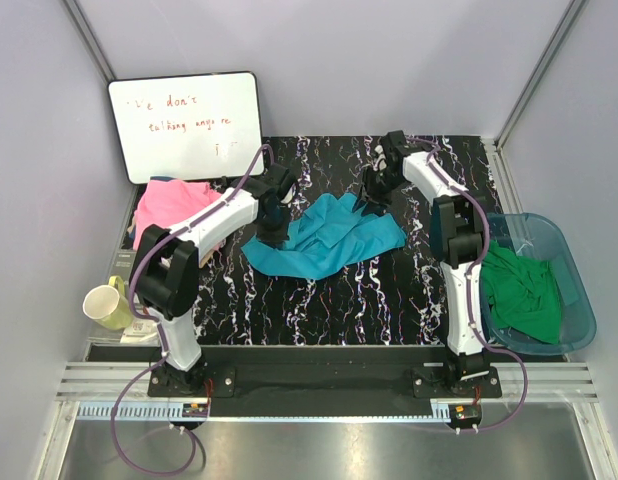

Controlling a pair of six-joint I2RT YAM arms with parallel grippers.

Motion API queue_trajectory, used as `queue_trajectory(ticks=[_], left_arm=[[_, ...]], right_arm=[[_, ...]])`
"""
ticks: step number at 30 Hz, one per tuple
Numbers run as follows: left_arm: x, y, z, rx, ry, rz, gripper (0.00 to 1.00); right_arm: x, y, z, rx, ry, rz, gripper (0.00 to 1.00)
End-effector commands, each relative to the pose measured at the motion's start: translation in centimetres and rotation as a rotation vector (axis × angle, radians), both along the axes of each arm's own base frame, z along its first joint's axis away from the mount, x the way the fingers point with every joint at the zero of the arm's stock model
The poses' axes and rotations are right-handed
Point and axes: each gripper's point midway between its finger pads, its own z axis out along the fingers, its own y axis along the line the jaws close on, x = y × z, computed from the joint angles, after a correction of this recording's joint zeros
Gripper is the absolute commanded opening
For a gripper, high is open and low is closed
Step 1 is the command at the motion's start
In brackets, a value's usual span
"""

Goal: Fold and stack the t-shirts
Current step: Flatten out the tshirt

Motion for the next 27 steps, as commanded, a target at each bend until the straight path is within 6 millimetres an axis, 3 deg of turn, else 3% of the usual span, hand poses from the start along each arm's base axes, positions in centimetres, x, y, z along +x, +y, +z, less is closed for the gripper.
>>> queue_trajectory(ticks=[1, 4, 7, 15, 24, 27], left_arm=[[1.2, -0.3, 0.8, 0.001, -0.034, 0.015, 0.00], [1.3, -0.3, 0.8, 0.006, -0.037, 0.012, 0.00], [1.5, -0.1, 1.0, 0.017, -0.043, 0.009, 0.00], [1.6, -0.3, 0.8, 0.015, -0.033, 0.005, 0.00], [1.3, -0.4, 0.1, 0.019, -0.010, -0.009, 0.00], [1.3, -0.5, 0.1, 0.020, -0.009, -0.012, 0.00]], right_arm=[[-0.9, 3.2, -0.3, 0.084, 0.021, 0.045, 0.38], [-1.4, 4.2, -0.9, 0.094, 0.044, 0.061, 0.37], [-1.6, 3.8, -0.3, 0.074, 0.036, 0.056, 0.38], [-2.1, 1.5, 1.0, -0.015, -0.015, 0.065, 0.43], [-1.4, -1.2, 4.8, -0.049, -0.106, 0.013, 0.45], [-1.5, -1.8, 4.7, -0.053, -0.099, 0.003, 0.45]])
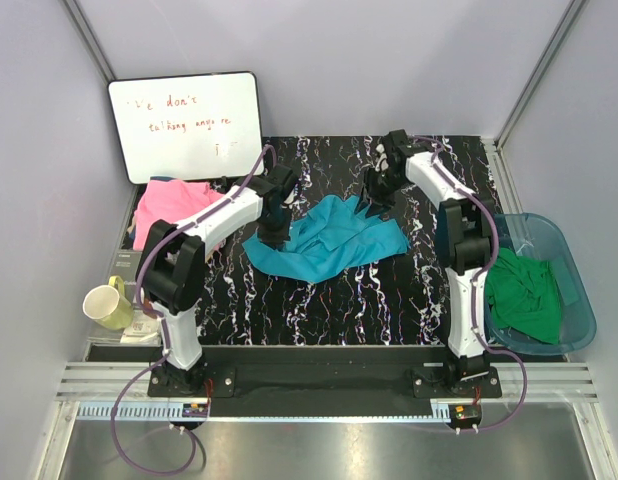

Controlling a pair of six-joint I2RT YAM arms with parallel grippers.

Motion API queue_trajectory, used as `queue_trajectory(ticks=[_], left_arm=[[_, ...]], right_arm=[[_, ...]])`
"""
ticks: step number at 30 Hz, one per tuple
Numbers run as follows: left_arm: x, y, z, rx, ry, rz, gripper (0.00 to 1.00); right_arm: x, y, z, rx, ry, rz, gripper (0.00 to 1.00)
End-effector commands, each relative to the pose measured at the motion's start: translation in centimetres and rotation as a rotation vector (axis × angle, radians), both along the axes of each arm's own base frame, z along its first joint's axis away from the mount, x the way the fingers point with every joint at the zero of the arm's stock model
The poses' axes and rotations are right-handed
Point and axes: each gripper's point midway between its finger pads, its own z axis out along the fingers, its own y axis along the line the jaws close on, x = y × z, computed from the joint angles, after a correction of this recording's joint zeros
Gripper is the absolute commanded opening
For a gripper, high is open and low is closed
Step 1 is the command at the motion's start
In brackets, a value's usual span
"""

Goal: Fold and stack the t-shirts
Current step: Flatten out the tshirt

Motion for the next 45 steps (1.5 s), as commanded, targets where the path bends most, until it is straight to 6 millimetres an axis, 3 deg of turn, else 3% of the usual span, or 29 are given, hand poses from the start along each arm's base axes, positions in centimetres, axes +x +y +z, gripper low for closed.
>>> queue_trajectory(ticks=[1, 7, 15, 21, 27, 31, 36, 41, 44, 45], left_arm=[[1.0, -0.6, 1.0, -0.010, -0.041, -0.014, 0.00], [1.0, -0.7, 1.0, -0.007, -0.041, -0.018, 0.00], [1.2, -0.8, 1.3, -0.008, -0.047, -0.018, 0.00], [1.3, -0.7, 1.4, -0.005, -0.051, -0.024, 0.00], [1.1, -0.5, 1.3, 0.005, -0.049, -0.027, 0.00], [0.9, -0.4, 1.2, 0.009, -0.043, -0.025, 0.00], [0.9, -0.5, 0.9, 0.008, -0.035, -0.025, 0.00], [1.0, -0.6, 0.8, 0.013, -0.036, -0.030, 0.00], [1.0, -0.4, 1.0, 0.018, -0.042, -0.029, 0.00], [1.1, -0.4, 1.0, 0.023, -0.049, -0.029, 0.00]], right_arm=[[0.2, -1.4, 2.8, -0.018, -0.067, -0.010, 0.45], [-1.0, -1.7, 0.3, -0.032, 0.003, 0.001, 0.45], [-2.0, -1.7, -1.5, -0.033, 0.055, 0.015, 0.44], [-2.4, -1.6, -3.8, -0.031, 0.103, 0.020, 0.44], [-1.7, -1.0, -4.5, -0.008, 0.093, 0.014, 0.42], [-1.1, -0.4, -3.3, 0.018, 0.052, 0.028, 0.18], [-0.1, 0.4, -1.2, 0.045, -0.032, 0.043, 0.04], [0.3, 1.0, 0.9, 0.060, -0.088, 0.054, 0.00], [0.8, 0.8, 3.7, 0.058, -0.156, 0.045, 0.00], [1.1, 0.8, 5.5, 0.061, -0.200, 0.044, 0.00]])
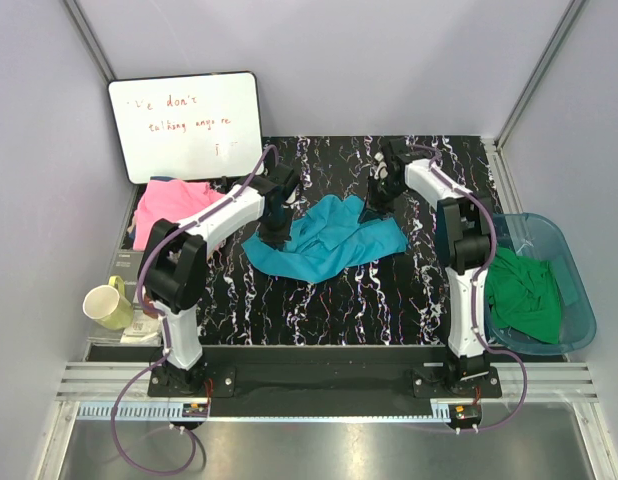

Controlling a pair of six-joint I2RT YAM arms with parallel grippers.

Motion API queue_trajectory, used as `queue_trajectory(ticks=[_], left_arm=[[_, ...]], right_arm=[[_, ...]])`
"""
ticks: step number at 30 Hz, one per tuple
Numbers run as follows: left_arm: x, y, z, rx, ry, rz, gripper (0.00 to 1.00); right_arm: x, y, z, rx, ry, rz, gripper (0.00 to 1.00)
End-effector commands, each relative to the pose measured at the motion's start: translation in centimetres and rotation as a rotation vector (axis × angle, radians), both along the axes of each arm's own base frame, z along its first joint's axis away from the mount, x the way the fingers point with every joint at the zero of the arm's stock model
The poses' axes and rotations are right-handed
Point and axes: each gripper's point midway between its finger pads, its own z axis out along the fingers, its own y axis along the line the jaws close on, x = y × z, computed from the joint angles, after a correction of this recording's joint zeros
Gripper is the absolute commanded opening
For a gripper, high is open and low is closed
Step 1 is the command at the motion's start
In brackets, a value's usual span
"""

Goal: Fold and stack the t-shirts
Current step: Flatten out the tshirt

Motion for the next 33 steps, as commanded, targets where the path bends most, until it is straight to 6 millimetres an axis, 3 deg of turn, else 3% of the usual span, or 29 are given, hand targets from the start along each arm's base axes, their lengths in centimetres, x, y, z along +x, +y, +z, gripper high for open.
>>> queue_trajectory(ticks=[1, 9, 13, 18, 21, 24, 29, 32, 33], left_arm=[[1.3, -0.1, 1.2, 0.014, -0.061, -0.008, 0.00], [3.2, 0.7, 3.3, 0.075, -0.142, -0.001, 0.00], [4.7, 1.4, 5.9, 0.111, -0.230, 0.024, 0.00], [6.2, 4.2, 9.3, 0.199, -0.358, 0.117, 0.00], [6.1, 5.5, 10.6, 0.210, -0.399, 0.181, 0.00], [4.7, 6.5, 9.9, 0.230, -0.381, 0.207, 0.00], [0.4, 8.7, 5.6, 0.276, -0.250, 0.254, 0.00], [-2.8, 9.8, 2.5, 0.317, -0.132, 0.258, 0.26], [-4.0, 10.3, 1.4, 0.337, -0.095, 0.264, 0.45]], right_arm=[[2.1, 0.7, 9.1, 0.044, -0.241, 0.010, 0.00], [4.0, -1.0, 17.7, -0.018, -0.488, -0.039, 0.00], [4.6, -2.6, 21.4, -0.067, -0.597, -0.074, 0.00], [3.8, -5.0, 27.2, -0.133, -0.746, -0.132, 0.00], [2.9, -6.3, 30.7, -0.167, -0.841, -0.163, 0.00], [2.3, -6.5, 33.4, -0.150, -0.904, -0.170, 0.00], [2.1, -5.9, 35.0, -0.113, -0.938, -0.154, 0.00], [2.0, -6.0, 35.0, -0.119, -0.938, -0.154, 0.00], [1.8, -6.0, 35.0, -0.118, -0.936, -0.153, 0.00]])
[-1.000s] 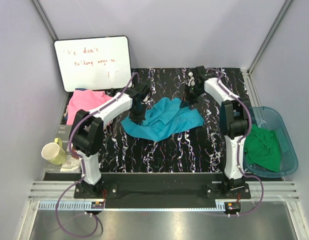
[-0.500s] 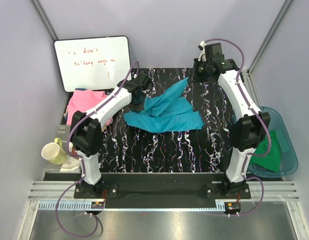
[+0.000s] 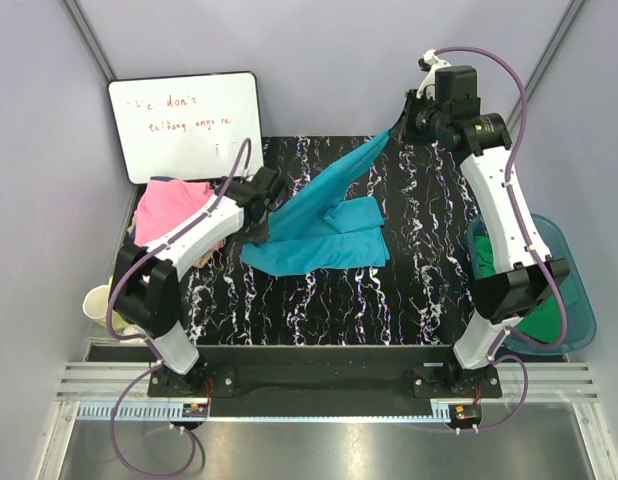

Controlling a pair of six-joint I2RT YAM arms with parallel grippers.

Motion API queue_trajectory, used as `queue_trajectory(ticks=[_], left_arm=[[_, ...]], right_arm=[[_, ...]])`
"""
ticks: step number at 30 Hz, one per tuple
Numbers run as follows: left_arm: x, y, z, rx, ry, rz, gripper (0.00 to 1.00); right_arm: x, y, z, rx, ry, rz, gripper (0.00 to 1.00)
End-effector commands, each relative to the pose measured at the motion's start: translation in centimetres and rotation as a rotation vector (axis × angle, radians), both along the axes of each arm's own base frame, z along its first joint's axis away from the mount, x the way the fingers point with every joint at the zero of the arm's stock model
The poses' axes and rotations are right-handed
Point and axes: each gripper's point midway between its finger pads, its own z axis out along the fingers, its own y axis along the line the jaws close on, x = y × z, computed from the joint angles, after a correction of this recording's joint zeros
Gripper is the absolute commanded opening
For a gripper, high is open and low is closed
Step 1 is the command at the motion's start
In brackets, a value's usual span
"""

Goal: Fold and stack the t-shirts
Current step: Flatten out the tshirt

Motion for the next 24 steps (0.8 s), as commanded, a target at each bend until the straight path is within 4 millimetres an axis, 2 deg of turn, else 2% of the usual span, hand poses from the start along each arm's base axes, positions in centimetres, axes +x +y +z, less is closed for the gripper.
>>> queue_trajectory(ticks=[1, 3, 4, 7, 9, 10, 11, 13, 14, 16, 17, 19, 20, 21, 23, 24], left_arm=[[-5.4, 3.6, -3.7, 0.098, 0.173, 0.082, 0.56], [-5.8, 4.0, -3.6, 0.098, 0.157, 0.092, 0.76], [-5.4, 3.8, -2.8, 0.079, 0.119, 0.090, 0.96], [-3.4, 2.5, -0.5, 0.008, 0.021, 0.045, 0.99], [-1.9, 0.9, 0.8, -0.050, -0.019, 0.004, 0.99], [-1.0, 0.2, 1.2, -0.074, -0.039, -0.011, 0.99], [-0.5, -0.5, 1.4, -0.092, -0.038, -0.030, 0.99], [1.2, -1.9, 1.9, -0.109, -0.049, -0.049, 0.99], [1.7, -2.4, 2.1, -0.113, -0.050, -0.067, 0.99], [3.2, -3.7, 2.3, -0.128, -0.058, -0.089, 0.99], [3.5, -4.5, 2.3, -0.142, -0.055, -0.113, 0.99], [4.7, -5.7, 1.9, -0.163, -0.043, -0.132, 0.99], [5.2, -6.4, 2.1, -0.182, -0.045, -0.144, 0.99], [5.5, -6.7, 0.6, -0.175, -0.014, -0.141, 0.99], [6.1, -7.4, -0.1, -0.186, 0.001, -0.135, 0.99], [6.4, -7.6, -1.4, -0.178, 0.028, -0.131, 0.99]], right_arm=[[0.0, -1.5, 3.3, -0.015, -0.107, -0.041, 0.00], [-0.3, -1.6, 4.1, -0.010, -0.128, -0.038, 0.00], [-0.5, -1.6, 4.4, -0.008, -0.134, -0.036, 0.00], [-1.5, -2.1, 5.5, -0.019, -0.165, -0.044, 0.00], [-2.1, -2.7, 3.8, -0.039, -0.122, -0.066, 0.00], [-3.0, -3.0, 3.8, -0.038, -0.118, -0.073, 0.00], [-3.6, -3.1, 0.9, -0.051, -0.045, -0.074, 0.00], [-5.4, -3.3, -1.0, -0.035, 0.009, -0.085, 0.00], [-6.4, -3.5, -4.7, -0.050, 0.099, -0.087, 0.00], [-8.3, -3.4, -7.1, -0.026, 0.169, -0.095, 0.00], [-9.6, -3.6, -10.6, -0.039, 0.259, -0.100, 0.00], [-11.1, -3.9, -13.1, -0.041, 0.338, -0.115, 0.00], [-12.2, -4.1, -15.5, -0.056, 0.402, -0.121, 0.00], [-12.7, -4.5, -16.6, -0.067, 0.435, -0.134, 0.00], [-13.6, -4.7, -19.0, -0.087, 0.501, -0.140, 0.00], [-13.8, -4.8, -19.6, -0.094, 0.520, -0.140, 0.00]])
